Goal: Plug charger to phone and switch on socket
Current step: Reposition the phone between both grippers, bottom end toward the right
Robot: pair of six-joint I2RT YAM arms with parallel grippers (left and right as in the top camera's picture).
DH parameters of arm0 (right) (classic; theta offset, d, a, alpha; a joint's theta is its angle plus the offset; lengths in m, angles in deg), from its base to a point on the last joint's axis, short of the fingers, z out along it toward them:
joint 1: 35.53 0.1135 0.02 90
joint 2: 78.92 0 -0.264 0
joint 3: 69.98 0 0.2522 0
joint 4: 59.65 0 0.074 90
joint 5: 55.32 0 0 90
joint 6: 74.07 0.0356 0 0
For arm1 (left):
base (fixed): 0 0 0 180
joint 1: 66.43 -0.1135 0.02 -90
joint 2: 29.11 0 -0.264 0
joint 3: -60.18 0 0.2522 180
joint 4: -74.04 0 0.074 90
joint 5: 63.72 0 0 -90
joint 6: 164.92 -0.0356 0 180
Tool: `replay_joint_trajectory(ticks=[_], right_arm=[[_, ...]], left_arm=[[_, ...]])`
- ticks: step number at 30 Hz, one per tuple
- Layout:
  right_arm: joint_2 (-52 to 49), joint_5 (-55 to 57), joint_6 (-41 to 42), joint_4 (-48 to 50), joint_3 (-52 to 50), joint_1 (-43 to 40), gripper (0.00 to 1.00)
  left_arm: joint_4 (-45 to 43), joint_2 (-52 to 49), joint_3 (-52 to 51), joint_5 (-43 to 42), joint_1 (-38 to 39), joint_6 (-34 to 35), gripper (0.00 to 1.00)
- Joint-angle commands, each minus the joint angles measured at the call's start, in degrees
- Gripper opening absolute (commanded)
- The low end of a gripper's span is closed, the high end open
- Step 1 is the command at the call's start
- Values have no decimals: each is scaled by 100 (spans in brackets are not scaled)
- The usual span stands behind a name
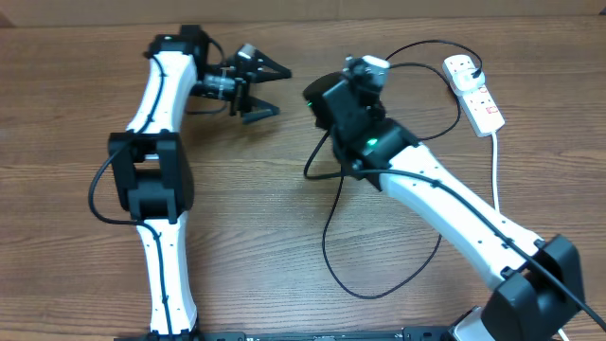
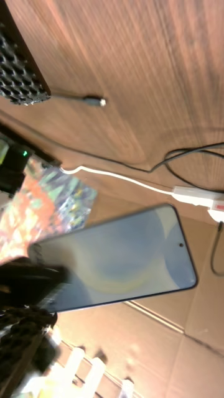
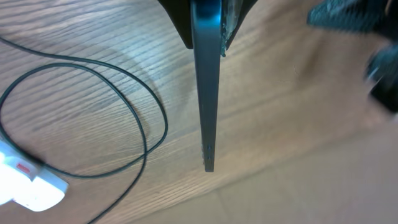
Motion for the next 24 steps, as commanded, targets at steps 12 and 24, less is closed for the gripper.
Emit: replay_joint_trajectory(ticks=[12,24], right_arm=[[387,-4288,4708,890,155,-931,4],[387,-3161,6299,907,149,-227,4]], left_arm=[[-428,542,131,-140,92,2837,73],[-518,542,131,-133,205,4638,61]])
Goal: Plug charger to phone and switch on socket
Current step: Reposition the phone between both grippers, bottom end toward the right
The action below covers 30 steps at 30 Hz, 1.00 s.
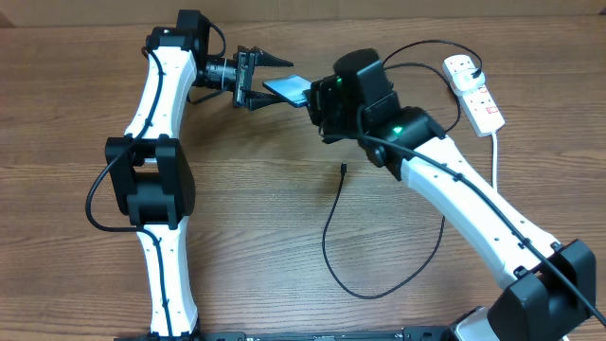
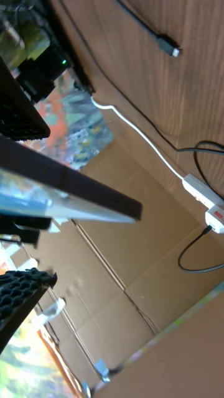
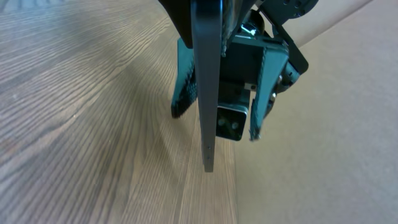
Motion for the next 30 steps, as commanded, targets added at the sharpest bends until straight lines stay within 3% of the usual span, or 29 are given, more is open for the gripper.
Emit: replay_joint_trajectory(ticks=[1,10,30], right_arm=[[260,772,428,105,151,247,4],[227,1757,439,105,142,365,4],[205,1530,435,149,114,372,4]], left_arm=[[-11,190,109,-87,44,402,61],[-4,190,109,-109,55,444,56],[-7,190,109,-715,275,487,55]])
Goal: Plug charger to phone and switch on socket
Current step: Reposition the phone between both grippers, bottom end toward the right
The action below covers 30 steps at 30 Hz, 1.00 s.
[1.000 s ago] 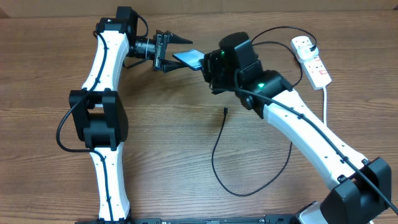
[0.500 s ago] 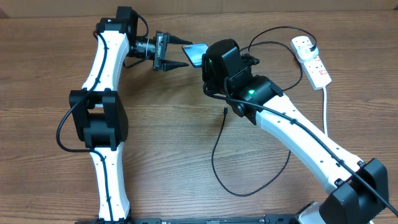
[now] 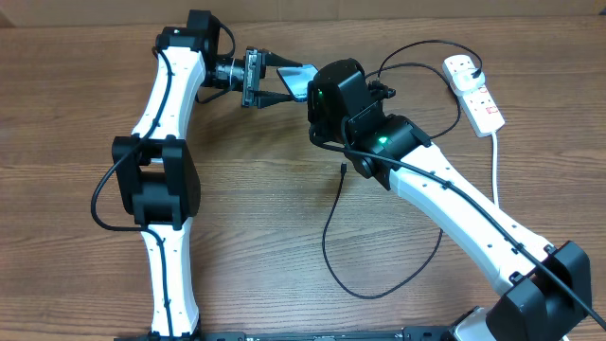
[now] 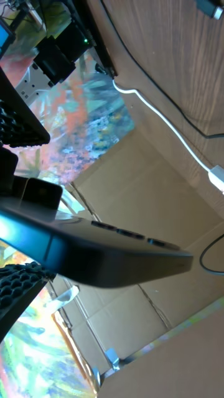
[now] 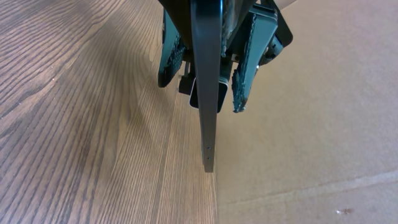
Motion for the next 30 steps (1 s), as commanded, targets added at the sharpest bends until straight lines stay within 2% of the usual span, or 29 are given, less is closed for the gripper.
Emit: replay_joint_trajectory(ticks=[1,3,5,14,16,24,26,30], right_arm=[[205,2,37,81,114,2,4],[205,0,15,74,114,2,4],[205,2,17,35,114,2,4],[205,-26,17,20,114,2,4],[205,-72,20,15,114,2,4],[205,-131,24,20,114,35,4],[205,-133,44,22,114,39,4],[205,-223,44,22,114,39,4]], left_arm=[[-4,190,107,-240,85,120,55],[-4,190,107,-240,96,120,55],[-2,190,107,-245,96,120,50],[-2,190,107,-243,125,144,50],[-2,190,107,-240,125,144,45],[-2,190,107,-240,125,188,42],[-2,190,107,-240,125,188,36],[-2,190,107,-238,125,188,32]])
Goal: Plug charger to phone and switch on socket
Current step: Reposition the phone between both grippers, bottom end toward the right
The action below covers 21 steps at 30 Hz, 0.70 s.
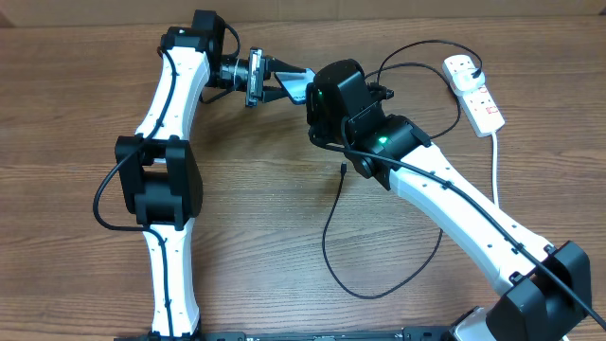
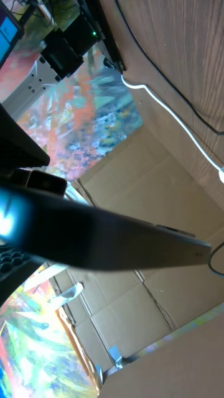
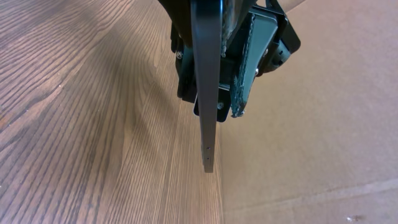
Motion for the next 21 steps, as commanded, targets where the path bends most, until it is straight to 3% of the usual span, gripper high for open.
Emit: replay_joint_trajectory(ticks=[1,4,5,9,11,17,18,21], right_arm=[[205,-127,26,94,114,37,4],[205,-127,26,101,114,37,4],[205,-129,26,101,114,37,4],[205,-273,24,103,114,37,4],[205,-302,24,103,114,37,11],[205,-363,-46,96,114,37,48],[205,-363,-94,94,114,37,57],[205,-361,-868,94,114,-9,71]], left_arm=[[-4,190,107,-107,44,44,31],[-4,190,107,-107,44,42,24],[-4,190,107,-107,44,42,17],[-4,190,107,-107,44,42,4],[-4,190,107,-107,44,42,4],[-9,190,107,-61,42,35,4],[-9,190,107,-17,33,33,4],[-24,190,107,282,22,-28,4]])
